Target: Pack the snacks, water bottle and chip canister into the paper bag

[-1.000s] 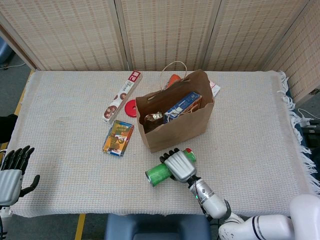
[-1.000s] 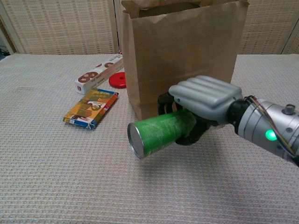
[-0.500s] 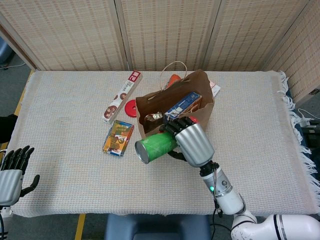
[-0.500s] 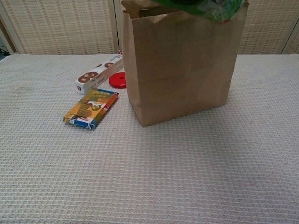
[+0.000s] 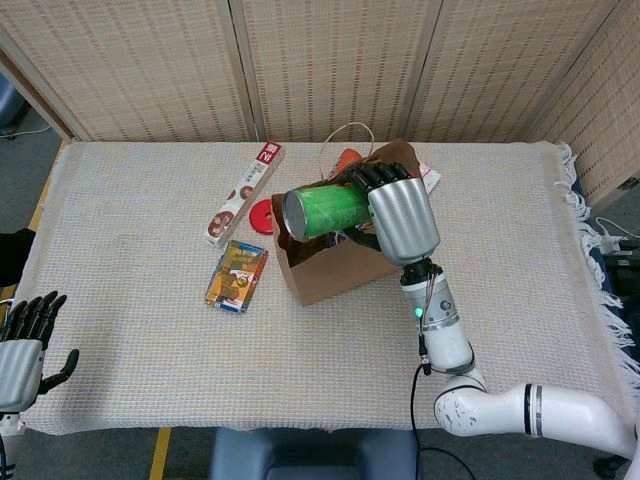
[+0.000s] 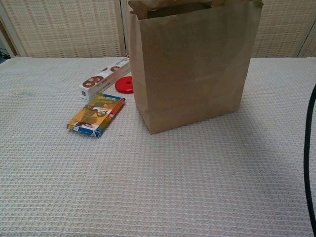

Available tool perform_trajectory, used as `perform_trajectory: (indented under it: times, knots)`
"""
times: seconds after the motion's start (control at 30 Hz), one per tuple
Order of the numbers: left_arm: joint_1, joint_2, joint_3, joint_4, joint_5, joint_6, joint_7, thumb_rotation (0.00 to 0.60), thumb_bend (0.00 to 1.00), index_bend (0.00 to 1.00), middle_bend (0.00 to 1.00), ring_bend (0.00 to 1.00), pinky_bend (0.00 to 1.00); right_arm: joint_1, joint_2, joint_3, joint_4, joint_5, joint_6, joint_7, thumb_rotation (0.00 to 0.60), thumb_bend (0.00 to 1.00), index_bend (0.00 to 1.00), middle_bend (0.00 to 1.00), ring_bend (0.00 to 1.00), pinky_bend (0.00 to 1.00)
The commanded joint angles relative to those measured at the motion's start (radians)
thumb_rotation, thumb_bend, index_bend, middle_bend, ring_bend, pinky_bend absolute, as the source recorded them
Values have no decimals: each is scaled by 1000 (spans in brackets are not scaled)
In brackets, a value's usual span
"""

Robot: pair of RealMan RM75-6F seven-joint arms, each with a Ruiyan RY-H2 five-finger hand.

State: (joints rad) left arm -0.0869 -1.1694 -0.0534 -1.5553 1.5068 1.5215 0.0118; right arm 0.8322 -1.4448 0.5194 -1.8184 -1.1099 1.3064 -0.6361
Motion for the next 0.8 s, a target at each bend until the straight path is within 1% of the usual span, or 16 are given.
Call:
perform_trajectory:
  times: [0.03, 0.2, 0.3, 0.4, 0.43, 0.47, 0.5, 0.53, 0.57, 0.6, 0.63, 0.7, 0.8]
  knots:
    - [-1, 3, 0, 1, 0, -4, -6, 600, 385, 34, 0, 0, 0, 53, -49, -12, 166, 79, -50, -30, 600, 256, 725, 611, 603, 639]
    - [-2, 5, 1, 1, 1, -6, -10, 600, 384, 34, 0, 0, 0, 78, -79, -43, 241, 104, -79, -33, 600, 253, 701, 611, 584, 607]
    - [-2, 5, 2, 2, 2, -6, -17, 600, 384, 34, 0, 0, 0, 86, -80, -85, 257, 107, -108, -61, 600, 253, 670, 611, 557, 579]
    - [-2, 6, 2, 3, 3, -5, -18, 600, 384, 34, 0, 0, 0, 90, -68, -116, 245, 114, -129, -96, 600, 251, 606, 609, 502, 511]
    - [-2, 6, 2, 4, 4, -5, -18, 600, 384, 34, 0, 0, 0, 89, -61, -125, 235, 114, -136, -96, 600, 237, 565, 595, 474, 479]
    - [-2, 6, 3, 4, 5, -4, -17, 600, 384, 34, 0, 0, 0, 87, -57, -129, 226, 119, -140, -96, 600, 207, 483, 555, 424, 434]
    - [-2, 5, 3, 4, 5, -4, -17, 600, 384, 34, 0, 0, 0, 86, -51, -130, 214, 133, -144, -99, 600, 168, 371, 491, 355, 382]
    - [-2, 5, 3, 5, 5, -4, -15, 600, 384, 34, 0, 0, 0, 84, -44, -126, 194, 161, -144, -107, 600, 120, 216, 393, 260, 312]
    - [-2, 5, 3, 4, 5, -4, -14, 600, 384, 34, 0, 0, 0, 84, -39, -118, 177, 178, -141, -108, 600, 83, 87, 293, 171, 247]
    - [-2, 5, 3, 4, 5, -4, -12, 600, 384, 34, 0, 0, 0, 83, -34, -109, 163, 187, -134, -104, 600, 63, 18, 217, 110, 196]
    - [-1, 4, 2, 3, 4, -3, -11, 600, 384, 34, 0, 0, 0, 82, -29, -98, 150, 190, -118, -97, 600, 57, 1, 178, 82, 169]
    - [-1, 4, 2, 3, 4, -3, -9, 600, 383, 35, 0, 0, 0, 78, -20, -86, 134, 183, -97, -81, 600, 48, 0, 132, 52, 138]
    - [-1, 4, 2, 2, 2, -3, -5, 600, 384, 34, 0, 0, 0, 65, 5, -73, 108, 171, -72, -55, 600, 39, 0, 110, 42, 126]
